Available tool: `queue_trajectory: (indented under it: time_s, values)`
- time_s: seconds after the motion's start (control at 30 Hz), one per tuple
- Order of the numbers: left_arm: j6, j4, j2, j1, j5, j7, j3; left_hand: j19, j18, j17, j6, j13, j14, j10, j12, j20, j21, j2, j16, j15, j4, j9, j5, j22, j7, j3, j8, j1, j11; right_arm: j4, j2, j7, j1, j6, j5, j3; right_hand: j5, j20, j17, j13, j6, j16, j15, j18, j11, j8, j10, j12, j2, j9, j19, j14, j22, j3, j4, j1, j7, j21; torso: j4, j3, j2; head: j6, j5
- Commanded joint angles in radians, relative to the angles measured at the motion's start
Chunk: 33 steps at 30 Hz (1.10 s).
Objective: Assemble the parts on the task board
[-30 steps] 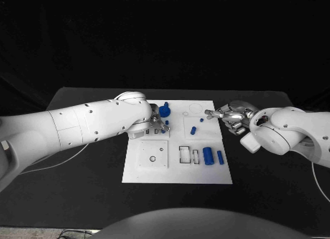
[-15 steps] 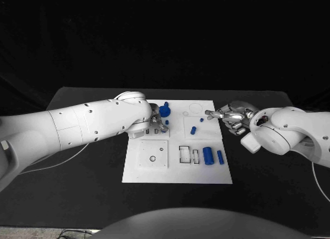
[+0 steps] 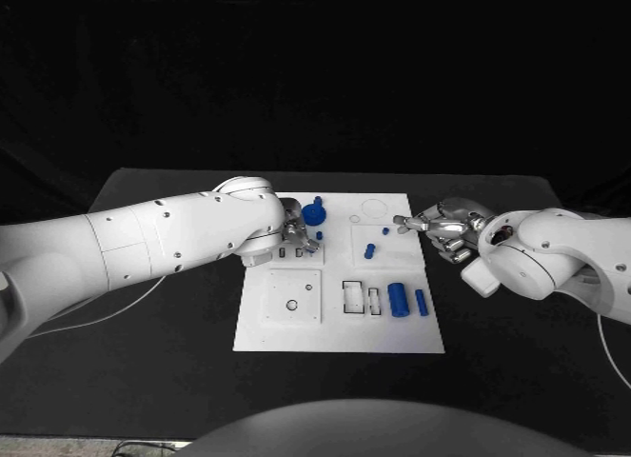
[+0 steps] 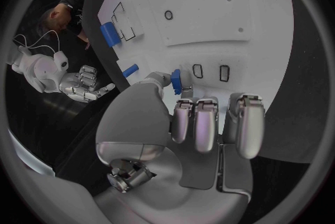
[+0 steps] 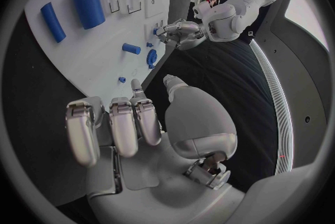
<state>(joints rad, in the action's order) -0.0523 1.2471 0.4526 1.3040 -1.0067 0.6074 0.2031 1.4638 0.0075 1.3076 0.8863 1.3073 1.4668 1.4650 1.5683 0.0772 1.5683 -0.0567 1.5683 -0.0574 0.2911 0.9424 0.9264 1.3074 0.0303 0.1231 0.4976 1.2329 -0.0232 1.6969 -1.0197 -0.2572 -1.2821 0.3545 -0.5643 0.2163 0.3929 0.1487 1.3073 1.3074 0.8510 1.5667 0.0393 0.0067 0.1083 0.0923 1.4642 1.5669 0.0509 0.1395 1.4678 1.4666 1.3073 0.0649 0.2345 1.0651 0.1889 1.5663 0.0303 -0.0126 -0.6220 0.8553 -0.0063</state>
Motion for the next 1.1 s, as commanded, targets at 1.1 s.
queue_trajectory:
  time_s: [1.1]
  values:
    - [-0.129,0.059,0.109,0.051,0.089,0.019,-0.007,0.107,-0.007,0.263,0.022,0.263,0.104,0.106,0.002,-0.005,0.002,-0.004,0.003,-0.006,0.003,0.003,0.029,0.263,0.0,0.008,-0.003,-0.037,-0.004,-0.013,0.004,-0.017,0.012,-0.026,-0.013,0.001,-0.003,0.008,0.264,0.263,-0.011,0.004,0.009,-0.007,0.006,0.003,0.107,0.004,0.001,-0.001,0.103,0.104,0.263,-0.008,0.0,0.011,-0.001,0.004,0.0,-0.0006,-0.001,-0.002,0.0]
